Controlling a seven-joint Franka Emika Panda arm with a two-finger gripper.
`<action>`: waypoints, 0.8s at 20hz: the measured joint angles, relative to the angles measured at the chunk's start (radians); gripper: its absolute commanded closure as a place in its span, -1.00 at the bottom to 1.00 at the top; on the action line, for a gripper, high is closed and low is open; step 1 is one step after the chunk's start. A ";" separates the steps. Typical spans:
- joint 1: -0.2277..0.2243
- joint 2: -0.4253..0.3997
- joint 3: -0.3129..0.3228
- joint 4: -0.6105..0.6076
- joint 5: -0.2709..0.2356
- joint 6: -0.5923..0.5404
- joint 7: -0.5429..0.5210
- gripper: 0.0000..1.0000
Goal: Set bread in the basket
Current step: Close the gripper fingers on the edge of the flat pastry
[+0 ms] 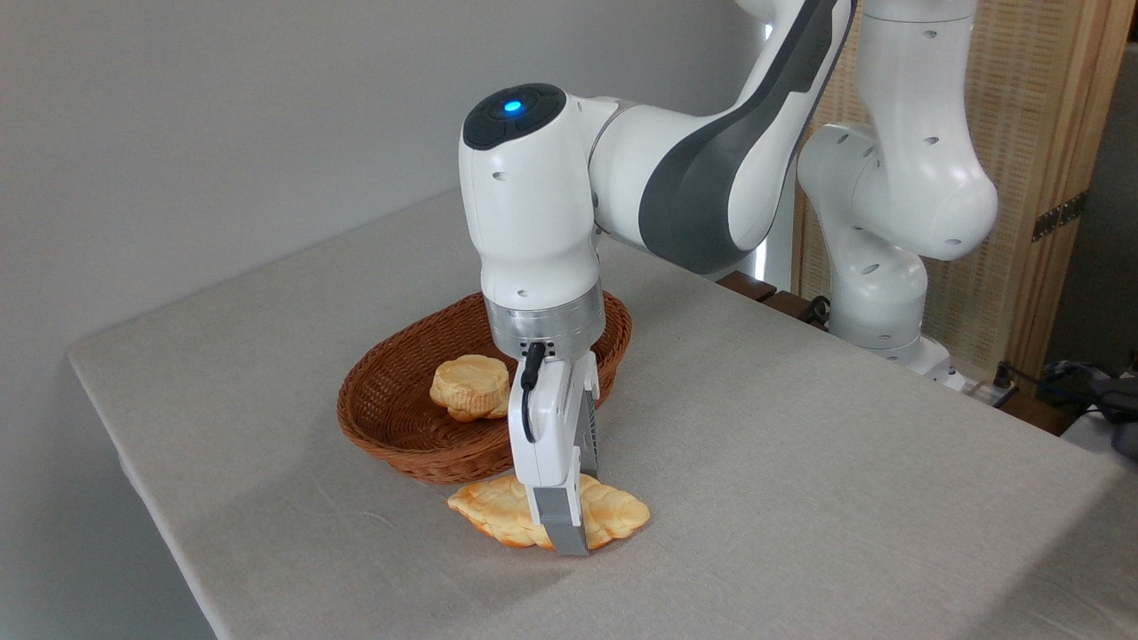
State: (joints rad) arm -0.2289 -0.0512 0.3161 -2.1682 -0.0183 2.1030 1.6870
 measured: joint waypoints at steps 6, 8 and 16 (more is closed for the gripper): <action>0.000 0.000 -0.001 0.000 0.000 0.000 0.000 0.20; 0.000 0.000 -0.001 0.000 0.000 0.000 0.000 0.20; 0.000 0.000 -0.001 0.000 0.000 0.000 0.000 0.20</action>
State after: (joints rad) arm -0.2289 -0.0511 0.3148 -2.1682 -0.0183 2.1030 1.6873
